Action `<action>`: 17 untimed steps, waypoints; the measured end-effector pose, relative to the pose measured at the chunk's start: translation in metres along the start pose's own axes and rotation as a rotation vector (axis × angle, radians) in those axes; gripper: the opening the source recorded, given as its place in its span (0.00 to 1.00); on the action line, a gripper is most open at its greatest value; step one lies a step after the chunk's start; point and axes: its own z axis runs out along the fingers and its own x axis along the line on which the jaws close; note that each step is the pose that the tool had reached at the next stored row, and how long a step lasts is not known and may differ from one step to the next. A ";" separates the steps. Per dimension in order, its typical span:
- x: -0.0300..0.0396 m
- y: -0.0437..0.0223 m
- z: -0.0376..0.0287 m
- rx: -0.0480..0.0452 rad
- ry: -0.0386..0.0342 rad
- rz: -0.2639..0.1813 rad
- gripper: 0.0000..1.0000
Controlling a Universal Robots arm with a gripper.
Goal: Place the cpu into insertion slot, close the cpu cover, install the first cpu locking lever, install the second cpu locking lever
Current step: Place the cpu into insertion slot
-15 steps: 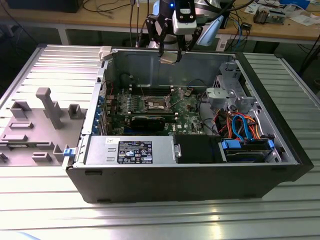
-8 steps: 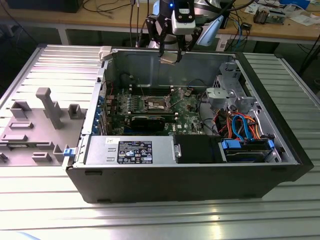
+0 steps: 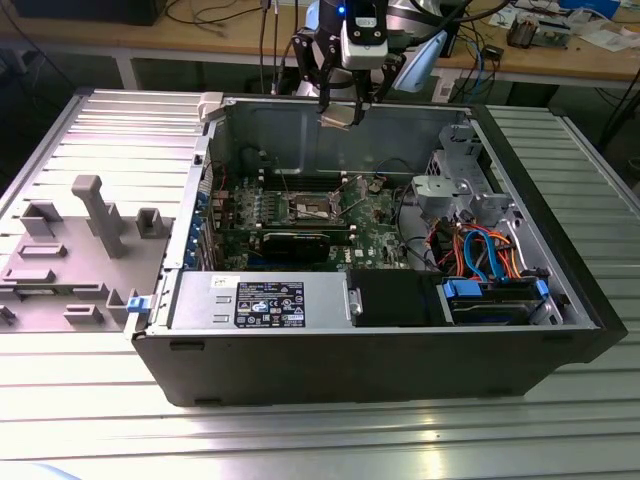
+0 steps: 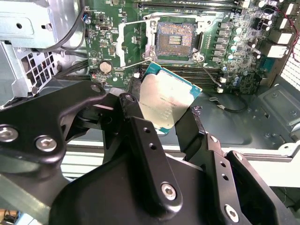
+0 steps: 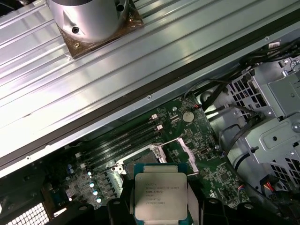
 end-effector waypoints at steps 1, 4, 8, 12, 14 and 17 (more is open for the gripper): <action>0.0000 0.0000 0.0000 0.0001 0.0000 0.000 0.54; 0.0000 0.0000 0.0000 0.0001 -0.0001 0.000 0.54; 0.0000 0.0000 0.0000 0.0000 -0.0003 0.003 0.54; 0.0000 0.0000 0.0000 -0.0001 -0.0010 0.011 0.54; 0.0000 0.0000 0.0000 -0.0003 -0.0017 0.019 0.54; 0.0000 0.0000 0.0000 -0.0005 -0.0029 0.032 0.54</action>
